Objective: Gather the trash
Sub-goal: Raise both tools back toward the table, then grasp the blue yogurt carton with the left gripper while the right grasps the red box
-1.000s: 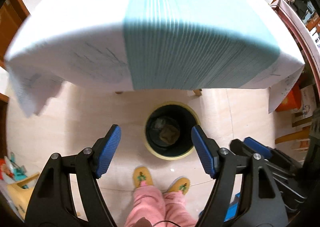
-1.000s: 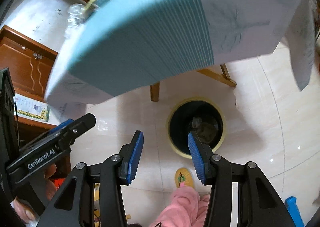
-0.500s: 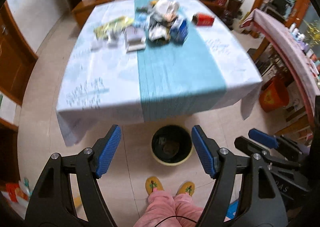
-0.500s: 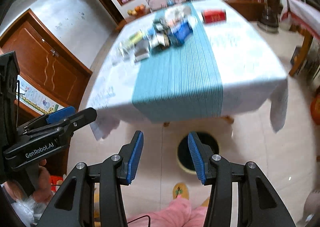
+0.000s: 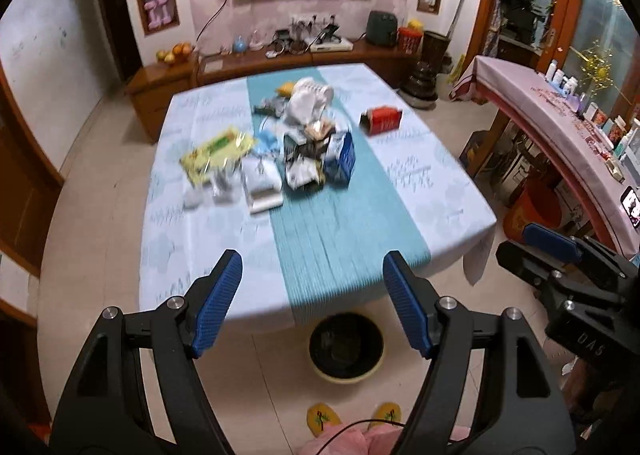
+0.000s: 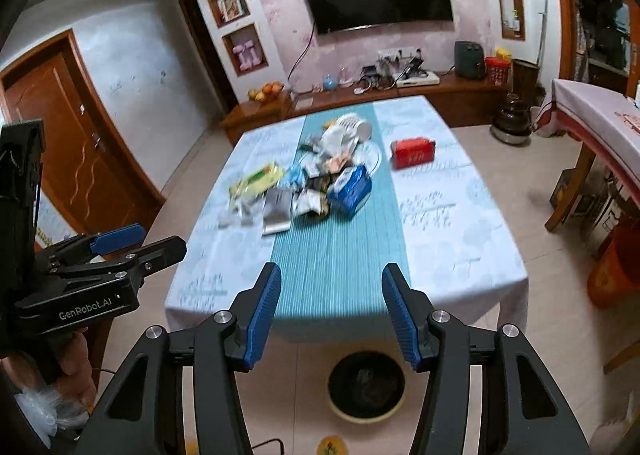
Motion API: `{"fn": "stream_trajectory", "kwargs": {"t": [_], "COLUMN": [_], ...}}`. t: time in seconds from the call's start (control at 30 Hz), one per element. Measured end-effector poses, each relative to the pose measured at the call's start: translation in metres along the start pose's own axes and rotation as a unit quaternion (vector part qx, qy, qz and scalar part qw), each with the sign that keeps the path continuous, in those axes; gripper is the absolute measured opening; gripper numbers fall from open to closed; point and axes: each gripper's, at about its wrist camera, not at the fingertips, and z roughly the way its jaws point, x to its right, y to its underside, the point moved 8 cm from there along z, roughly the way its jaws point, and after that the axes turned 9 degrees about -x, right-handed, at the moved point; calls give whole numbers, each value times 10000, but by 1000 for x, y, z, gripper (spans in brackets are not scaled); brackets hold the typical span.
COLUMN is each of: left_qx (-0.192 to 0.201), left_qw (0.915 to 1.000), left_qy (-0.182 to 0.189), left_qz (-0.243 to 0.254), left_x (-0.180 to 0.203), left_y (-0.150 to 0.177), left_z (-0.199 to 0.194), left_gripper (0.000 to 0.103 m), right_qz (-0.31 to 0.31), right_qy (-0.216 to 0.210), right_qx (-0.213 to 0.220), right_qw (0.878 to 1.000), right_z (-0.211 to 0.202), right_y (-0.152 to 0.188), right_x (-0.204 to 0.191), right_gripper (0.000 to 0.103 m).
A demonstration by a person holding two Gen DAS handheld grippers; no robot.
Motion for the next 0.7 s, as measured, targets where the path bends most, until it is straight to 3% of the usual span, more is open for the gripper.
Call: {"fn": "stream_trajectory", "kwargs": {"t": [0.4, 0.7], "left_qx": [-98, -637], "left_qw": [9991, 9975], "left_qy": [292, 267], "left_qz": [284, 135], "left_x": [8, 19], "left_y": [-73, -140], "left_z": [50, 154], "left_gripper": [70, 70], "right_qz": [364, 439], "right_qy": [189, -253], "right_qx": [-210, -773], "right_qw": [9989, 9957], "right_z": [53, 165], "right_y": [-60, -137], "right_x": [42, 106], "right_gripper": [54, 58]}}
